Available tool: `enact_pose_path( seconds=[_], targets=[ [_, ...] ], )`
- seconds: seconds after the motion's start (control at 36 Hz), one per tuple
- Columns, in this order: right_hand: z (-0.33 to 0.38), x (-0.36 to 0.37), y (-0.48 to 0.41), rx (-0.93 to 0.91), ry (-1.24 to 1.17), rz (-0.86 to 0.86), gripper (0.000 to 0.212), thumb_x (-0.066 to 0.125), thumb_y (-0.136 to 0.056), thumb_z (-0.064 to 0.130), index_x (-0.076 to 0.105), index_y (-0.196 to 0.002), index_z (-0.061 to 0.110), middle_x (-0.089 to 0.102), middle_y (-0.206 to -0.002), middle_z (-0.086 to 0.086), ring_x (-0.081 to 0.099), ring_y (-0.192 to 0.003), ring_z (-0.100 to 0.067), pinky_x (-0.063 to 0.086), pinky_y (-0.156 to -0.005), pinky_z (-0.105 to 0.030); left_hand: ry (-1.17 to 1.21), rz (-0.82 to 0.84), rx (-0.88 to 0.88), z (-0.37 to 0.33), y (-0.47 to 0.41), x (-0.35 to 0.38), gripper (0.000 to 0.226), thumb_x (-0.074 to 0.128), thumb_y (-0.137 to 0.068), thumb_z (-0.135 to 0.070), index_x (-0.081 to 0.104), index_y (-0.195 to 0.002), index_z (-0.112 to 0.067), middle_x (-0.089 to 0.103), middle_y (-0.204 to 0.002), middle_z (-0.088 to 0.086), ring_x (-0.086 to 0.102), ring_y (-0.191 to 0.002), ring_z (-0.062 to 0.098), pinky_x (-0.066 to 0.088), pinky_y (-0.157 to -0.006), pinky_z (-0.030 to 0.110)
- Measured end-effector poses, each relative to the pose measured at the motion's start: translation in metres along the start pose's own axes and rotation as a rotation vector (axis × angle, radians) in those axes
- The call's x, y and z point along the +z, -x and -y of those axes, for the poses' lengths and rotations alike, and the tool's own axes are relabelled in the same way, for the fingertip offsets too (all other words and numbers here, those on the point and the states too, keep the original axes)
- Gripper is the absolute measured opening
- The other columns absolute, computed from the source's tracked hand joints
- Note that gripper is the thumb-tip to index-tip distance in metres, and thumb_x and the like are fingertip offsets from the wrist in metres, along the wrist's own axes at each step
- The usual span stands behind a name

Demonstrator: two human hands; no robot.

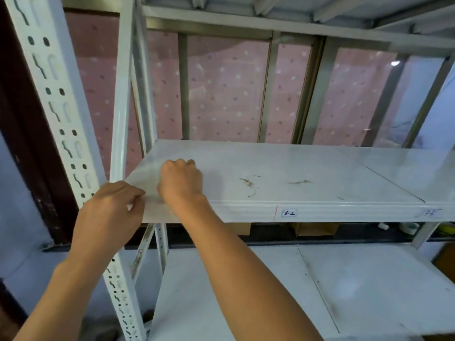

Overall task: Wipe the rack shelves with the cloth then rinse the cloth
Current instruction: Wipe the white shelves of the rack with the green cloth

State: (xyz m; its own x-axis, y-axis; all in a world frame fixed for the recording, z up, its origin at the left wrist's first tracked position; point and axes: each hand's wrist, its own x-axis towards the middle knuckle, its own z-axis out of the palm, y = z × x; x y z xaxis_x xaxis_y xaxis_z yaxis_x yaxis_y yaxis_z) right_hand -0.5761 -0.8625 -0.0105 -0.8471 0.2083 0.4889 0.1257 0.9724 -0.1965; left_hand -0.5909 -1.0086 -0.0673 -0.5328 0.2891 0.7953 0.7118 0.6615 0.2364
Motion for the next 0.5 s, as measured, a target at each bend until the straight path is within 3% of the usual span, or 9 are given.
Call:
enact_pose_path(
  seconds=[0.25, 0.31, 0.39, 0.5],
  targets=[
    [-0.091, -0.044, 0.036, 0.276, 0.132, 0.002, 0.015, 0.052, -0.091, 0.011, 0.063, -0.101, 0.006, 0.062, -0.102, -0.011, 0.058, -0.098, -0.03, 0.041, -0.068, -0.033, 0.012, -0.001, 0.077, -0.008, -0.006, 0.013, 0.012, 0.073, -0.083, 0.0, 0.079, -0.091, -0.006, 0.072, -0.089, 0.006, 0.066, -0.084, 0.031, 0.058, -0.058, 0.044],
    [-0.094, -0.046, 0.038, 0.26, 0.149, 0.001, 0.013, 0.053, -0.09, 0.01, 0.062, -0.097, 0.006, 0.062, -0.099, -0.011, 0.058, -0.096, -0.03, 0.043, -0.069, -0.033, -0.024, -0.048, 0.07, -0.007, -0.006, 0.011, 0.011, 0.073, -0.084, -0.001, 0.08, -0.092, -0.004, 0.069, -0.091, 0.006, 0.062, -0.084, 0.03, 0.055, -0.056, 0.039],
    [-0.082, -0.042, 0.022, 0.186, 0.136, 0.054, 0.015, 0.054, -0.086, 0.005, 0.051, -0.072, 0.007, 0.055, -0.077, -0.006, 0.06, -0.085, -0.03, 0.042, -0.062, -0.032, -0.046, -0.084, 0.031, -0.001, -0.005, 0.009, 0.012, 0.071, -0.085, -0.002, 0.08, -0.093, -0.003, 0.065, -0.091, 0.006, 0.06, -0.085, 0.031, 0.053, -0.056, 0.038],
    [-0.037, -0.023, -0.001, -0.037, 0.048, 0.164, 0.014, 0.054, -0.079, 0.002, 0.058, -0.068, 0.009, 0.055, -0.072, -0.006, 0.054, -0.07, -0.03, 0.041, -0.057, -0.03, -0.071, -0.082, 0.024, 0.01, -0.004, 0.013, 0.02, 0.06, -0.089, -0.009, 0.08, -0.092, -0.004, 0.066, -0.089, 0.005, 0.061, -0.083, 0.029, 0.054, -0.056, 0.039]
  ],
)
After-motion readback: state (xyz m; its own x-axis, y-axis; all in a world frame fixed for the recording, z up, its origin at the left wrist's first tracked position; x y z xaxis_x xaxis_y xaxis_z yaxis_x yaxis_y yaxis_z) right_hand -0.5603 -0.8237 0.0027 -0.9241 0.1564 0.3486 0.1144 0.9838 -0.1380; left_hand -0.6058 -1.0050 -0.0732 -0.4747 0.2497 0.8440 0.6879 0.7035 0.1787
